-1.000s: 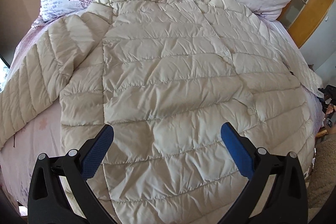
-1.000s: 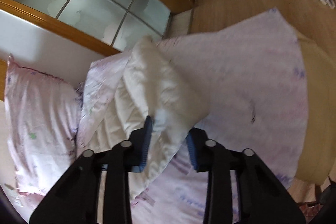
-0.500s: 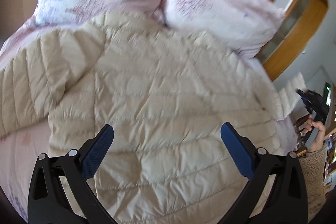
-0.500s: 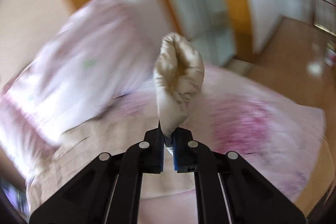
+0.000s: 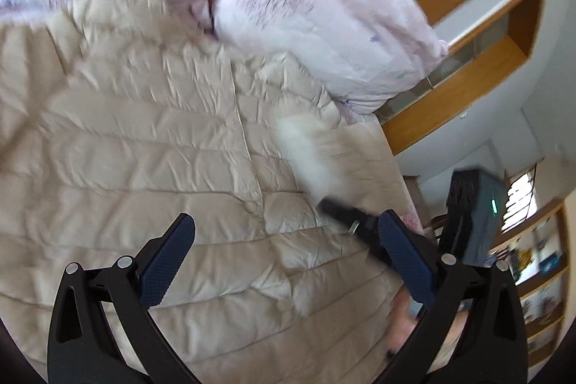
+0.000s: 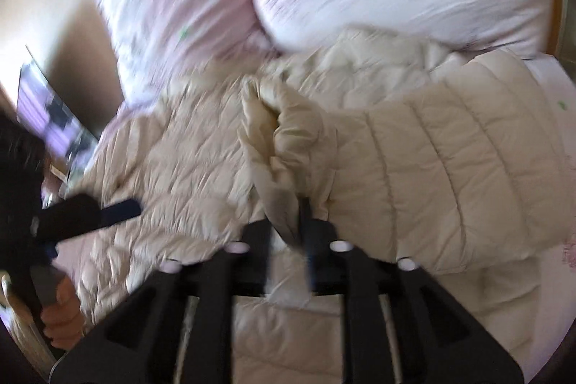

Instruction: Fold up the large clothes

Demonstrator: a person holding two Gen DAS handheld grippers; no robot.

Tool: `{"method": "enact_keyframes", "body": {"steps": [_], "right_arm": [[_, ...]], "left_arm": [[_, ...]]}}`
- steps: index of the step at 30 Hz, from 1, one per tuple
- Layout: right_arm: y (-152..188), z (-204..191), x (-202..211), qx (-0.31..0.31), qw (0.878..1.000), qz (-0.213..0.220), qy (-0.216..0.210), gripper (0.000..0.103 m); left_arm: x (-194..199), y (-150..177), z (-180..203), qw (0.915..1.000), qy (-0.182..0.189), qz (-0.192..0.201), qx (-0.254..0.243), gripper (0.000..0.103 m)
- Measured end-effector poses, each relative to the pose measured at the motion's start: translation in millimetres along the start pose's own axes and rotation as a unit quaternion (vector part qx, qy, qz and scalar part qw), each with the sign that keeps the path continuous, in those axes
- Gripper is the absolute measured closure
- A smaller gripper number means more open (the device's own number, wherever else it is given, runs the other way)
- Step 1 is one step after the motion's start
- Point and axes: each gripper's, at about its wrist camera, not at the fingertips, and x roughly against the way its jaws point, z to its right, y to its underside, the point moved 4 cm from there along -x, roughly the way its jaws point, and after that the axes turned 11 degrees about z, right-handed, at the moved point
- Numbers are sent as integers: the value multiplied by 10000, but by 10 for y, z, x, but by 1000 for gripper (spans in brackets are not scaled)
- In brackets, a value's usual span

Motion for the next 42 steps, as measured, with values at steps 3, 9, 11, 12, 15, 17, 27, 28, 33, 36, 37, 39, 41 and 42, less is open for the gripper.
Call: {"method": "enact_keyframes", "body": {"steps": [3, 9, 11, 12, 15, 17, 27, 28, 33, 36, 37, 39, 41, 42], "right_arm": [[78, -76, 161, 16, 9998, 127, -119, 28], [166, 510, 540, -1801, 9821, -61, -544, 24], [250, 766, 526, -2518, 9656, -205, -617, 24], [269, 897, 509, -2762, 9593, -208, -557, 24], [299, 1166, 484, -3272, 9441, -58, -398, 24], [307, 1310, 474, -3609, 9316, 91, -414, 26], [153, 1655, 451, -3971, 9139, 843, -58, 40], [147, 1660, 430, -3947, 9147, 870, 5, 42], [69, 1583, 313, -3313, 9359, 1017, 628, 86], [21, 1419, 256, -2581, 9551, 1000, 1057, 93], [27, 1397, 233, -2477, 9574, 926, 1162, 93], [77, 1350, 155, -2223, 9633, 614, 1370, 88], [100, 1283, 130, -1936, 9675, 316, 1594, 77], [100, 1231, 145, -1773, 9697, 222, 1664, 62]], "left_arm": [[-231, 63, -58, 9989, 20, -281, 367, 7], [-515, 182, -54, 9950, 34, -673, 738, 22], [-574, 200, -21, 9939, 98, -765, 793, 34], [-614, 210, 0, 9933, 105, -803, 821, 37], [-733, 201, 35, 9925, 3, -872, 862, 59], [-819, 183, 27, 9921, -40, -903, 869, 92], [-237, -377, -211, 9968, -509, 310, 532, 98], [-141, -430, -283, 9957, -641, 448, 502, 98], [-33, -478, -551, 9917, -1043, 548, 505, 98], [-62, -434, -720, 9891, -1324, 445, 456, 98], [-82, -394, -772, 9884, -1385, 359, 504, 98], [-137, -334, -837, 9870, -1483, 220, 577, 98], [-156, -287, -867, 9867, -1493, 129, 623, 97], [-147, -271, -876, 9865, -1508, 116, 634, 96]]}}
